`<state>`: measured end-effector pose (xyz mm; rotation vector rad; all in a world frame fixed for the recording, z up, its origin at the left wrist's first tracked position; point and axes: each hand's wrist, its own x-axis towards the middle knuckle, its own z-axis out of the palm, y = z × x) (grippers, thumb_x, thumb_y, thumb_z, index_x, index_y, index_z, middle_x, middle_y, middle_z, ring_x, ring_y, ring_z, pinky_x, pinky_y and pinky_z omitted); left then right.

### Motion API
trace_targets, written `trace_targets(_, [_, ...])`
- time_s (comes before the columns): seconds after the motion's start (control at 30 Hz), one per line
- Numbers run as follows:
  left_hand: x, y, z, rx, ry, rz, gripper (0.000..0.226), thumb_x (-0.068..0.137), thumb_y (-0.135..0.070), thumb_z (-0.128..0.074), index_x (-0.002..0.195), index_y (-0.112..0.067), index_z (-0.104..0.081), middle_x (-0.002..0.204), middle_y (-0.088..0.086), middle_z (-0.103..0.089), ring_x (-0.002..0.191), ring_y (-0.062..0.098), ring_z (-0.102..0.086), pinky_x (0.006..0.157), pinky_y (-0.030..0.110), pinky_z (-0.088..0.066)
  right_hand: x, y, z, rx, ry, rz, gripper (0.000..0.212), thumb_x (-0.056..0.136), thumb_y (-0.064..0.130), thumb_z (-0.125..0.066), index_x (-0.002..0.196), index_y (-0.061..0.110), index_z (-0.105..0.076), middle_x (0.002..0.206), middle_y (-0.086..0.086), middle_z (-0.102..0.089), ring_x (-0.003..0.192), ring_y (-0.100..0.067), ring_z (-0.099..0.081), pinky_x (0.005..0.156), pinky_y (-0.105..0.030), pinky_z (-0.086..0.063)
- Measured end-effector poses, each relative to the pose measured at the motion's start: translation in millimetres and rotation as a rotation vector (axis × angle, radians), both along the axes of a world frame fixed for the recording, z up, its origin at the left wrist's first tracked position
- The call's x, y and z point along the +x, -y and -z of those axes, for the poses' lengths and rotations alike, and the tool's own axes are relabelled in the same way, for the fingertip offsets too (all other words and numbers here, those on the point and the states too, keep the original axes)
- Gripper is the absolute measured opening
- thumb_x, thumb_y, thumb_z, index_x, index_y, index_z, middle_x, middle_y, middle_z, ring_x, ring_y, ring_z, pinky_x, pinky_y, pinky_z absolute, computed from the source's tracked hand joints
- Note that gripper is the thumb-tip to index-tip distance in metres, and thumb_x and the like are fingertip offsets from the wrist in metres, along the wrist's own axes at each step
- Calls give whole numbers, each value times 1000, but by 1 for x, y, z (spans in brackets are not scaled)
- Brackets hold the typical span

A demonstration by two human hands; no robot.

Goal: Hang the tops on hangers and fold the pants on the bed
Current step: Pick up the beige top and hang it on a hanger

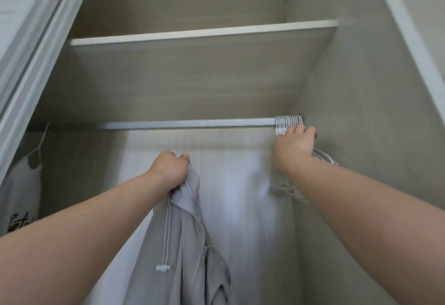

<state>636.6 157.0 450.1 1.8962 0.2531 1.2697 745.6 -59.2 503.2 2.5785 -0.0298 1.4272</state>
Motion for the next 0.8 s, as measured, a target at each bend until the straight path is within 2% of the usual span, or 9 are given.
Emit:
trace_targets(0.13, [3, -4, 2, 10, -5, 2, 28, 103, -28, -49, 86, -6, -52, 81, 10, -53, 67, 21, -50, 56, 28, -35, 15, 14, -1, 79, 31, -166, 41, 97, 12, -49, 137, 17, -55, 135, -11, -51, 125, -32, -50, 96, -38, -46])
trace_targets(0.37, [5, -5, 9, 26, -35, 3, 32, 104, -31, -48, 82, -9, -48, 75, 6, -47, 63, 21, -44, 55, 30, -31, 17, 19, -6, 217, 58, -379, 39, 96, 4, -45, 134, 8, -55, 137, -17, -44, 126, -38, -48, 96, -43, -46])
trace_targets(0.47, [3, -6, 10, 34, -32, -2, 30, 105, -33, -47, 89, -8, -50, 78, 6, -50, 66, 20, -46, 59, 31, -34, 14, 20, -10, 326, 109, -499, 34, 94, 3, -48, 127, 3, -55, 130, -20, -53, 119, -40, -56, 91, -43, -49])
trace_targets(0.57, [-3, -6, 13, 21, -12, 2, 31, 104, -34, -48, 85, -10, -51, 79, 6, -52, 69, 21, -50, 65, 31, -37, 5, 17, -10, 570, 71, -743, 25, 91, 2, -50, 115, -1, -58, 119, -25, -63, 114, -41, -60, 86, -40, -50])
trace_targets(0.6, [-5, -5, 14, 14, -1, 3, 32, 104, -34, -48, 83, -10, -51, 79, 6, -53, 70, 22, -52, 65, 31, -38, 2, 14, -8, 686, 25, -835, 21, 90, 1, -49, 109, -2, -59, 106, -28, -67, 111, -42, -61, 81, -37, -51])
trace_targets(0.67, [-13, -5, 16, 1, 24, 2, 32, 104, -34, -48, 85, -9, -53, 81, 6, -55, 75, 25, -54, 66, 31, -40, -5, 7, 5, 959, -93, -1037, 13, 90, 1, -48, 97, 2, -58, 69, -24, -64, 85, -39, -65, 55, -30, -46])
trace_targets(0.7, [-18, -6, 19, -3, 36, 0, 31, 104, -35, -48, 88, -8, -54, 85, 8, -56, 79, 27, -55, 69, 32, -41, -11, 3, 17, 1112, -159, -1154, 12, 90, 0, -48, 97, 4, -57, 65, -17, -57, 65, -32, -59, 45, -24, -37])
trace_targets(0.73, [-22, -6, 21, -7, 43, -4, 31, 105, -35, -48, 93, -8, -54, 90, 9, -57, 84, 29, -56, 72, 32, -42, -17, 0, 32, 1244, -211, -1255, 13, 91, 0, -48, 98, 5, -58, 67, -12, -51, 52, -23, -47, 42, -20, -31])
trace_targets(0.8, [-33, -8, 27, -13, 50, -23, 30, 105, -37, -47, 98, -8, -53, 96, 10, -57, 90, 30, -57, 77, 32, -43, -28, -4, 72, 1379, -221, -1422, 15, 93, 3, -48, 91, 10, -61, 57, -5, -39, 44, -15, -30, 40, -15, -25])
